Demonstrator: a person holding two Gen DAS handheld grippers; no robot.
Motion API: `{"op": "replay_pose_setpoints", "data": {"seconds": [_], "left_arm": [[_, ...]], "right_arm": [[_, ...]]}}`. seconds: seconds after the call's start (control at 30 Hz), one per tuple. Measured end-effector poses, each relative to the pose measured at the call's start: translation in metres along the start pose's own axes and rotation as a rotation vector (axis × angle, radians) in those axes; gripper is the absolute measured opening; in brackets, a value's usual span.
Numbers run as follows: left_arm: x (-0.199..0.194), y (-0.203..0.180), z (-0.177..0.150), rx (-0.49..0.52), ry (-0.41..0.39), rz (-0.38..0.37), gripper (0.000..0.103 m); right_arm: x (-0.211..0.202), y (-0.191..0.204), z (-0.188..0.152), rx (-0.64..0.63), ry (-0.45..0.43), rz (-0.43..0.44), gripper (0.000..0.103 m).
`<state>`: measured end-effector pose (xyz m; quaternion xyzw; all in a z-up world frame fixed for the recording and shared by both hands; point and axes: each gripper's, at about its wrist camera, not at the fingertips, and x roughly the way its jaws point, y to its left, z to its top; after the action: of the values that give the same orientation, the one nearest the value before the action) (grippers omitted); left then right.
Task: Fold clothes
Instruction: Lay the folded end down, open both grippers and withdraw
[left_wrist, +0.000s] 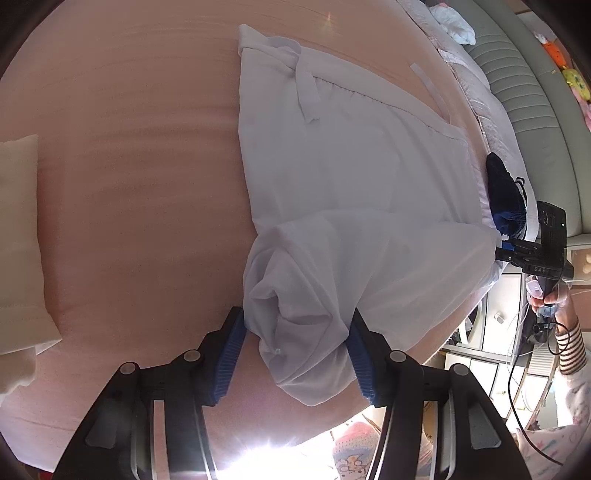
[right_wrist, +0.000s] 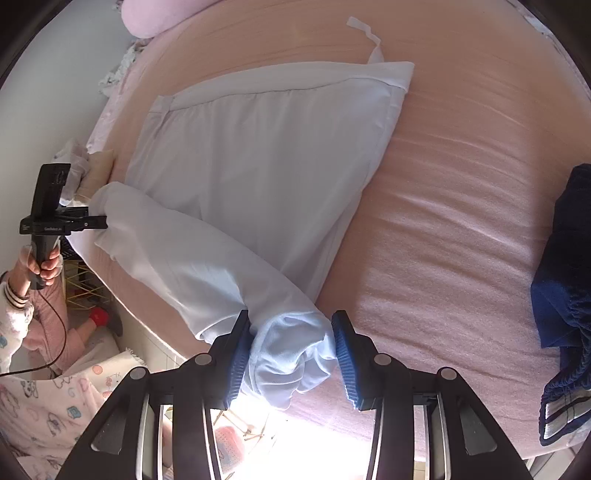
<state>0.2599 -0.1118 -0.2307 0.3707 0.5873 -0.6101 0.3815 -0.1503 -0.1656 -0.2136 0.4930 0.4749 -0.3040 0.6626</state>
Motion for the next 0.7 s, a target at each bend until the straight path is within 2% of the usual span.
{"op": "replay_pose_setpoints", "data": {"seconds": [0.13, 0.27, 0.4, 0.43, 0.5, 0.53, 0.57, 0.6, 0.7], "left_arm": [[0.000, 0.003, 0.000, 0.008, -0.010, 0.016, 0.052], [0.008, -0.005, 0.004, 0.014, -0.015, 0.035, 0.053], [0.008, -0.010, 0.001, 0.049, -0.040, 0.079, 0.060], [0.008, -0.012, 0.000, 0.057, -0.050, 0.097, 0.063], [0.007, -0.015, -0.002, 0.075, -0.067, 0.167, 0.077], [0.006, -0.016, -0.002, 0.082, -0.073, 0.200, 0.091], [0.007, -0.015, -0.002, 0.078, -0.067, 0.222, 0.097], [0.007, -0.015, -0.003, 0.073, -0.062, 0.241, 0.098], [-0.001, -0.010, -0.002, 0.019, -0.070, 0.234, 0.098]], "right_arm": [[0.005, -0.020, 0.002, 0.138, -0.011, 0.024, 0.042], [0.006, -0.020, 0.000, 0.136, -0.027, 0.006, 0.043], [0.007, -0.021, -0.002, 0.133, -0.038, -0.018, 0.046], [0.007, -0.021, -0.003, 0.139, -0.042, -0.019, 0.047], [0.006, -0.022, -0.004, 0.145, -0.050, -0.022, 0.048], [0.006, -0.022, -0.005, 0.143, -0.055, -0.025, 0.050], [0.005, -0.022, -0.005, 0.144, -0.058, -0.031, 0.051], [0.004, -0.022, -0.006, 0.145, -0.061, -0.036, 0.051], [0.001, -0.021, -0.008, 0.149, -0.071, -0.056, 0.053]]}}
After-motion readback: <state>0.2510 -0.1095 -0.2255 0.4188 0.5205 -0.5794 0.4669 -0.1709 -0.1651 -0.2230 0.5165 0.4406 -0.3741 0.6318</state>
